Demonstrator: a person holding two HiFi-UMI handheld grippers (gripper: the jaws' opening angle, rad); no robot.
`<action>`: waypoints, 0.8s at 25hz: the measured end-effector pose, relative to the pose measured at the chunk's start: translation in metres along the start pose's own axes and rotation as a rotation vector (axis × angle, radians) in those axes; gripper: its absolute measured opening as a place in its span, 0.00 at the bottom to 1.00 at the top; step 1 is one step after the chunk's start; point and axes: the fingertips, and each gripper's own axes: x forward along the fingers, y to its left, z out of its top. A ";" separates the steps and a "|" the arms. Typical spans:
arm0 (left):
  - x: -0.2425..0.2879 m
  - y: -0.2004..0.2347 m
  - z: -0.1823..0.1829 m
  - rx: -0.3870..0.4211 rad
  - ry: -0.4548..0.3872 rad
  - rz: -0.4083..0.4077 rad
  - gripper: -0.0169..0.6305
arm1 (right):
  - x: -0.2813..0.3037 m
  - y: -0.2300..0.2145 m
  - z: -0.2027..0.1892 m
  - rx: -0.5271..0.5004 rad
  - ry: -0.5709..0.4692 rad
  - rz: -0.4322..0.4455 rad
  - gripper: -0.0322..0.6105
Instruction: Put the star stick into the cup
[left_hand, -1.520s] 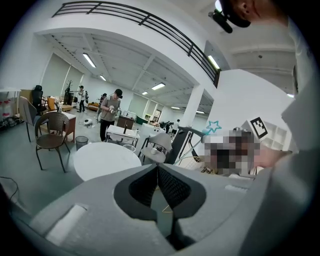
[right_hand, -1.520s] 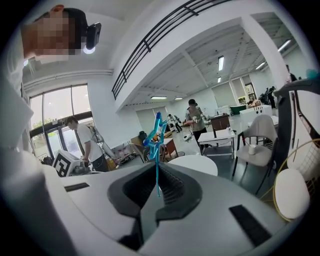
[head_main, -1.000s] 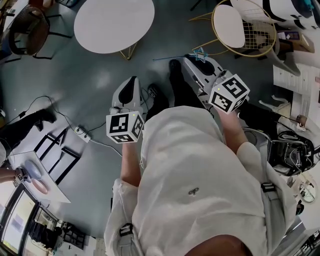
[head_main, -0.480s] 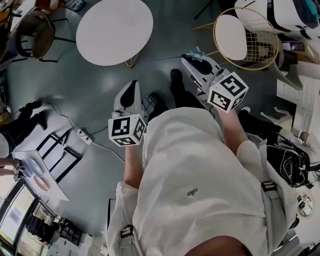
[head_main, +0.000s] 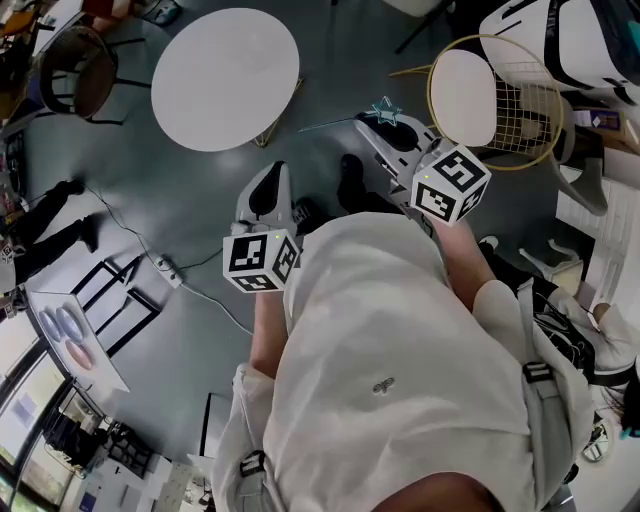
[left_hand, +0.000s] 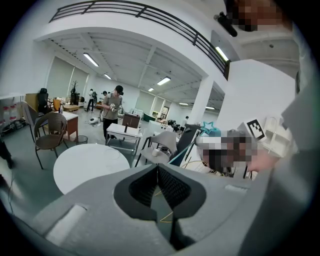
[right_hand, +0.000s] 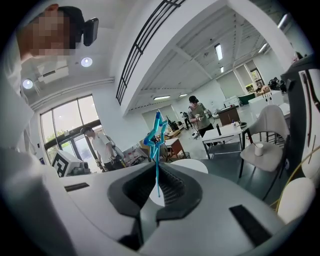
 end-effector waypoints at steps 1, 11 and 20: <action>0.007 -0.007 0.000 -0.002 0.001 0.002 0.05 | -0.003 -0.009 0.001 0.002 0.005 0.004 0.09; 0.036 -0.023 0.008 -0.009 0.034 0.060 0.05 | -0.001 -0.048 -0.003 0.066 0.065 0.051 0.09; 0.038 -0.014 0.005 -0.019 0.068 0.097 0.05 | 0.009 -0.056 -0.009 0.101 0.091 0.059 0.09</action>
